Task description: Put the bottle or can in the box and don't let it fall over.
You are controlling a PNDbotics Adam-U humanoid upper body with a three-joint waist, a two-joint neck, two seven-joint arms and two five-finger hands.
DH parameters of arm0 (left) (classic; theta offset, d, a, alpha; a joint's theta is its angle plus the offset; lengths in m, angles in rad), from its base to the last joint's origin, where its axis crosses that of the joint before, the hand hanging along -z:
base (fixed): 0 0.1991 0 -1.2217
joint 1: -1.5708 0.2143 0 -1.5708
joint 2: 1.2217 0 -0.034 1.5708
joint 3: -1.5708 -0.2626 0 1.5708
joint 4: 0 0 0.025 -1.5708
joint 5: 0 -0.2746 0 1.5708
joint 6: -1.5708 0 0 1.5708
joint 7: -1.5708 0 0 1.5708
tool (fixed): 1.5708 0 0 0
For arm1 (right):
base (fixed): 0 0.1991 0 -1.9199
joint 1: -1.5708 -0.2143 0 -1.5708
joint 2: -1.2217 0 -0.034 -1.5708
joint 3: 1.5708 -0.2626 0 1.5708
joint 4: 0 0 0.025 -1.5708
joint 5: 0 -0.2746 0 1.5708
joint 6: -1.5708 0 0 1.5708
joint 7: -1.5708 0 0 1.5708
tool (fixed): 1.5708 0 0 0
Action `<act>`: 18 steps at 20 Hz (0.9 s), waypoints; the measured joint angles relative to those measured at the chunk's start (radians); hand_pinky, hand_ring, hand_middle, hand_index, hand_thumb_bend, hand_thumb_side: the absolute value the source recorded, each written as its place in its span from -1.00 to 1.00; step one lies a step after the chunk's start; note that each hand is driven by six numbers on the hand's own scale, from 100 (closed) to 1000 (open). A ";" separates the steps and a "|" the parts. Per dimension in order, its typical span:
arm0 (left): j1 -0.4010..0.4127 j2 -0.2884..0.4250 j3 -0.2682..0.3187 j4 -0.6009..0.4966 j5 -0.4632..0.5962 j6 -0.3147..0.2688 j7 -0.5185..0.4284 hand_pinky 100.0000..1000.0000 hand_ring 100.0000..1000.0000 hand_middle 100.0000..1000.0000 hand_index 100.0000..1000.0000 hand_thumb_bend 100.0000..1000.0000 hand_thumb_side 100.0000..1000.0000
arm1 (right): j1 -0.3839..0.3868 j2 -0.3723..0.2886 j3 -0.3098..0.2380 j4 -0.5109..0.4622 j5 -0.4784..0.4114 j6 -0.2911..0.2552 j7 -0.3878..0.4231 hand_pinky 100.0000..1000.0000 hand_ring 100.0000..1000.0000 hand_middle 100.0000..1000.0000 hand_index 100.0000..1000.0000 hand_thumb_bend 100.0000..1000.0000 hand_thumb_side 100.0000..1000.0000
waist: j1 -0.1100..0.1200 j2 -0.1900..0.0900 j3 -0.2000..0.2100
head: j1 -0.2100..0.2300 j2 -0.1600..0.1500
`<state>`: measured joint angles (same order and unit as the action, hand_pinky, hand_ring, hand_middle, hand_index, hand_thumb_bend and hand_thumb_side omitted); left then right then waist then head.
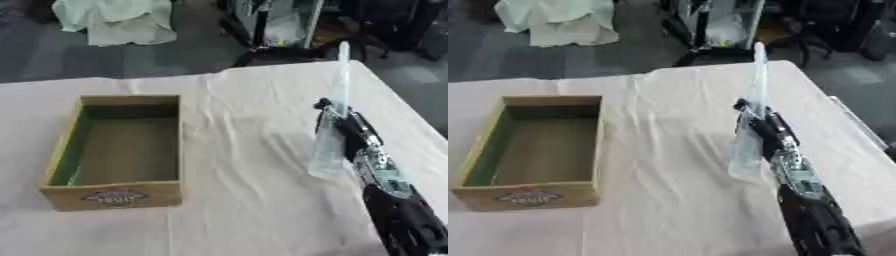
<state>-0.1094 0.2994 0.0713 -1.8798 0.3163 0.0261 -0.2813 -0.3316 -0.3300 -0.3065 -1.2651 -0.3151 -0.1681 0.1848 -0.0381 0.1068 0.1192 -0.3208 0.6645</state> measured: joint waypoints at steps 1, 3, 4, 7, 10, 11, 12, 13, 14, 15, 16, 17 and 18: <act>0.000 0.000 0.000 0.000 0.000 0.000 0.000 1.00 1.00 1.00 0.49 -0.99 0.61 | -0.004 0.000 0.000 -0.007 -0.001 -0.006 -0.006 -0.92 -0.85 -0.91 -0.88 -1.00 -0.18 | 0.000 0.000 0.000 | 0.000 0.000; 0.000 0.000 0.000 0.000 0.000 0.000 0.000 1.00 1.00 1.00 0.49 -0.99 0.61 | -0.013 0.000 0.000 -0.021 -0.001 -0.020 -0.016 -0.94 -0.87 -0.92 -0.89 -1.00 -0.18 | -0.001 0.000 0.000 | 0.001 0.001; 0.000 0.000 0.000 0.000 0.000 0.000 0.000 1.00 1.00 1.00 0.49 -0.99 0.61 | -0.019 0.000 0.000 -0.028 0.002 -0.027 -0.021 -0.95 -0.88 -0.92 -0.89 -1.00 -0.18 | -0.001 0.000 0.001 | 0.001 0.001; 0.000 0.000 0.000 0.000 0.000 0.000 0.000 1.00 1.00 1.00 0.49 -1.00 0.60 | -0.041 0.000 0.003 -0.049 0.022 -0.037 -0.026 -0.96 -0.89 -0.93 -0.88 -1.00 -0.18 | -0.001 -0.001 0.002 | 0.001 0.002; 0.000 0.000 0.000 0.000 0.000 0.000 0.000 1.00 1.00 1.00 0.49 -1.00 0.60 | -0.078 0.001 0.013 -0.065 0.044 -0.035 -0.025 -0.95 -0.89 -0.93 -0.88 -1.00 -0.18 | -0.002 -0.003 0.005 | 0.001 0.003; 0.000 0.000 0.000 0.000 0.000 0.000 0.000 1.00 1.00 1.00 0.49 -1.00 0.60 | -0.092 0.003 0.016 -0.070 0.049 -0.033 -0.026 -0.95 -0.88 -0.92 -0.88 -1.00 -0.18 | -0.002 -0.003 0.005 | 0.001 0.006; 0.000 0.000 0.000 0.000 0.000 0.000 0.000 1.00 1.00 1.00 0.49 -1.00 0.60 | -0.105 0.005 0.019 -0.074 0.055 -0.031 -0.025 -0.95 -0.88 -0.92 -0.88 -1.00 -0.18 | -0.002 -0.003 0.005 | 0.001 0.009; 0.000 0.000 0.000 0.000 0.000 0.000 0.000 1.00 1.00 1.00 0.49 -1.00 0.60 | -0.120 0.009 0.023 -0.078 0.062 -0.027 -0.026 -0.95 -0.88 -0.92 -0.88 -1.00 -0.18 | -0.002 -0.004 0.006 | 0.001 0.010; 0.000 0.000 0.000 0.000 0.000 0.000 0.000 1.00 1.00 1.00 0.49 -0.99 0.60 | -0.136 0.012 0.028 -0.083 0.070 -0.024 -0.027 -0.94 -0.88 -0.92 -0.88 -1.00 -0.18 | -0.002 -0.004 0.007 | 0.001 0.010; 0.000 0.000 0.000 0.000 0.000 0.001 0.001 1.00 1.00 1.00 0.49 -0.99 0.60 | -0.153 0.017 0.032 -0.086 0.079 -0.021 -0.029 -0.94 -0.88 -0.92 -0.88 -1.00 -0.18 | -0.003 -0.005 0.007 | 0.001 0.011; 0.000 0.000 0.000 0.000 0.000 0.001 0.001 1.00 1.00 1.00 0.49 -1.00 0.60 | -0.169 0.021 0.037 -0.090 0.088 -0.018 -0.030 -0.94 -0.88 -0.92 -0.88 -1.00 -0.18 | -0.003 -0.006 0.009 | 0.001 0.011; 0.000 0.000 0.000 0.000 0.000 0.001 0.000 1.00 1.00 1.00 0.49 -1.00 0.59 | -0.187 0.027 0.043 -0.095 0.098 -0.014 -0.032 -0.94 -0.88 -0.92 -0.87 -1.00 -0.18 | -0.004 -0.008 0.011 | 0.001 0.011; 0.000 0.000 0.000 0.000 0.001 0.001 0.000 1.00 1.00 1.00 0.49 -1.00 0.59 | -0.208 0.036 0.049 -0.101 0.109 -0.010 -0.033 -0.94 -0.88 -0.92 -0.87 -1.00 -0.18 | -0.005 -0.010 0.012 | 0.001 0.012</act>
<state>-0.1098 0.2994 0.0712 -1.8798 0.3170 0.0272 -0.2810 -0.5393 -0.2937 -0.2572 -1.3666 -0.2064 -0.1781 0.1522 -0.0427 0.0971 0.1314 -0.3195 0.6770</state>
